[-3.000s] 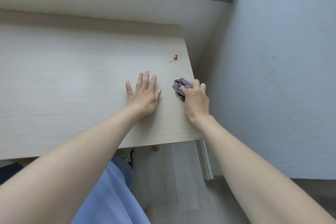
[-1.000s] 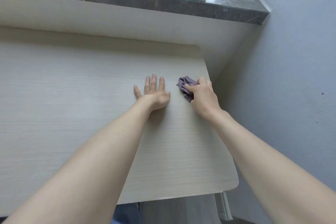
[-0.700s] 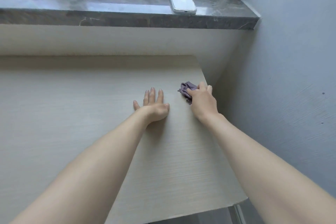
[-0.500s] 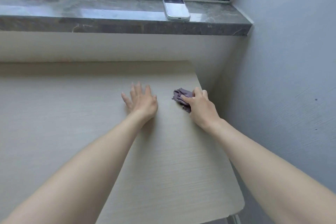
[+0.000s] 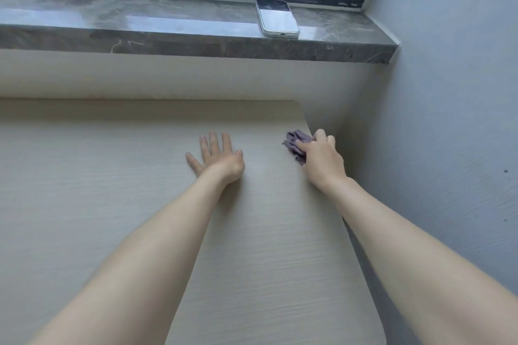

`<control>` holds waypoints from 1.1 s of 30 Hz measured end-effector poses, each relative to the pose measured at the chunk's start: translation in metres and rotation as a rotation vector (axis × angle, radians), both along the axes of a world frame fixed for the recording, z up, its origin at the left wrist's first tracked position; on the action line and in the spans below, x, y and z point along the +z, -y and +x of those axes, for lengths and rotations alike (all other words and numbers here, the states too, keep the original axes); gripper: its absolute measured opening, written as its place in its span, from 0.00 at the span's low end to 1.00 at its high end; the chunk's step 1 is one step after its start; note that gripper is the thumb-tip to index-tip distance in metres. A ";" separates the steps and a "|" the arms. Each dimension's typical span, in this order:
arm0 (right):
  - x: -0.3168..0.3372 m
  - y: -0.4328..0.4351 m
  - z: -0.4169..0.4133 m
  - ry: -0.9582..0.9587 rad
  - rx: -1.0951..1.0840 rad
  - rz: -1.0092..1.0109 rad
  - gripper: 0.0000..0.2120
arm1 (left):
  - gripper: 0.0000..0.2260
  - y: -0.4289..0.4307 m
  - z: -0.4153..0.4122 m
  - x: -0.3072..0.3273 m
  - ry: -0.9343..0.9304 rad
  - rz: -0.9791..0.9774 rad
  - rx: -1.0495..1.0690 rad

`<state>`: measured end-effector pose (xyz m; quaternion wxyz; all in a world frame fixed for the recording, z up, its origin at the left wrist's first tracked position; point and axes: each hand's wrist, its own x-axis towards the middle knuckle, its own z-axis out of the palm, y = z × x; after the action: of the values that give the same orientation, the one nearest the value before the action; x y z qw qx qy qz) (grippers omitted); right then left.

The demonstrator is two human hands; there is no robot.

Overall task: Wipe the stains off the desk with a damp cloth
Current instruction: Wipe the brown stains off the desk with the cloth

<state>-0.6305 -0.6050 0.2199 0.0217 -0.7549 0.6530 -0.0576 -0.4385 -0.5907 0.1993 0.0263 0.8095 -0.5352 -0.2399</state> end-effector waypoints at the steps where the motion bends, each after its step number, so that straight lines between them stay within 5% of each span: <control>1: 0.003 0.002 0.010 -0.009 -0.046 -0.009 0.13 | 0.25 0.000 0.000 0.000 0.003 -0.001 0.000; 7: 0.000 -0.010 0.036 -0.094 0.335 0.005 0.15 | 0.24 0.000 -0.001 0.000 0.013 -0.005 0.018; 12: 0.001 0.017 0.037 -0.050 0.000 0.000 0.14 | 0.25 -0.001 -0.002 0.002 0.006 -0.005 0.000; 18: -0.001 0.008 0.038 -0.162 0.293 -0.033 0.19 | 0.25 0.002 -0.001 0.003 -0.005 0.020 0.010; 23: -0.002 0.027 0.053 -0.089 -0.051 -0.052 0.15 | 0.25 0.003 0.000 0.000 -0.005 0.025 0.003; 30: -0.002 0.030 0.060 -0.111 0.096 -0.048 0.14 | 0.27 0.015 0.008 0.026 0.162 0.180 -0.123; 33: 0.003 0.041 0.068 -0.087 -0.050 0.010 0.13 | 0.24 0.034 0.004 0.039 0.179 -0.048 -0.103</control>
<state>-0.5625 -0.6463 0.2232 -0.0044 -0.7401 0.6721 -0.0219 -0.4343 -0.6244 0.2381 -0.0144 0.7982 -0.5819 -0.1549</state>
